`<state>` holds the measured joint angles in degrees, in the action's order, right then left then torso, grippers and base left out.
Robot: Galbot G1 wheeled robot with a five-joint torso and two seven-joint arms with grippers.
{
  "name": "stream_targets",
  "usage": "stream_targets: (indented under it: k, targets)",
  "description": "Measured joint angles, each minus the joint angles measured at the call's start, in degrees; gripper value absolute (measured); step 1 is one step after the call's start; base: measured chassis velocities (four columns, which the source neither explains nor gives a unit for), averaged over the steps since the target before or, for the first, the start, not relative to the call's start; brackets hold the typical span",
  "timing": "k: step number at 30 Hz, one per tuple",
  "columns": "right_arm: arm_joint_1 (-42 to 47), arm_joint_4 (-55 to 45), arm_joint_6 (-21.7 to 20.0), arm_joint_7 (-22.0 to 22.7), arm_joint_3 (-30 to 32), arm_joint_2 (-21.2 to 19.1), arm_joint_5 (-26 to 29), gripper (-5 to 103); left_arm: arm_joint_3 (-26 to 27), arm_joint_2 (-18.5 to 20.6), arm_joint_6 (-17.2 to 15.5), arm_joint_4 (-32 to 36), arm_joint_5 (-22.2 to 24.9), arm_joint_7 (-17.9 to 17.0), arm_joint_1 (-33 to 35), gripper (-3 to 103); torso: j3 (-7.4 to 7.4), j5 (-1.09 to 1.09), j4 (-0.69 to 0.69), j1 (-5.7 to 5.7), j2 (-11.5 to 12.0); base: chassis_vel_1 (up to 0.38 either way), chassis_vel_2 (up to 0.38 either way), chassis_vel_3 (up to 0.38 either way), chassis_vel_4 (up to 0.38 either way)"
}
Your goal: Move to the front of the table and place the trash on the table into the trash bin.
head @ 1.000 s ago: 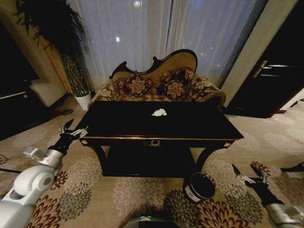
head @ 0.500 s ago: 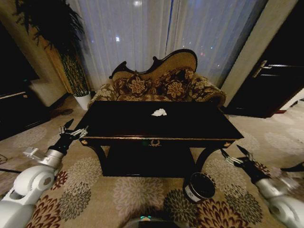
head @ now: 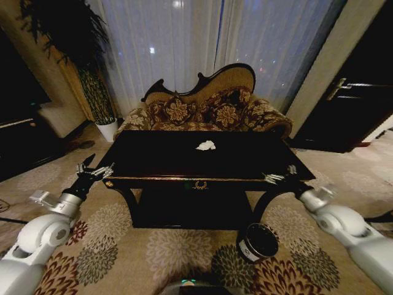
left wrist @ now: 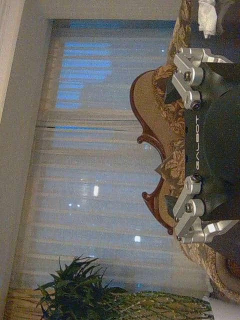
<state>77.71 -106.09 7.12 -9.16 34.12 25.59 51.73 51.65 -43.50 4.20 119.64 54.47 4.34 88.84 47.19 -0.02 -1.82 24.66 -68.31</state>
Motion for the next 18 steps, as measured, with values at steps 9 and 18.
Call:
stream_targets:
  k: [9, 18]
  targets:
    - [-5.19, 2.51, -1.19, -0.32, -5.08, -6.13, 1.28, 100, 0.00, 0.00, 0.00, 0.00, 0.00, 0.00, 0.00, 100, -0.01, 0.03, -0.04, 0.00, 0.00, 0.000, 0.000, 0.000, 0.000]
    - [-20.70, 4.37, -2.33, -0.45, -21.77, -5.81, 0.92, 100, 0.00, 0.00, -0.02, -0.01, 0.00, 0.00, 0.00, 100, -0.01, 0.05, -0.03, 0.00, 0.00, 0.000, 0.000, 0.000, 0.000]
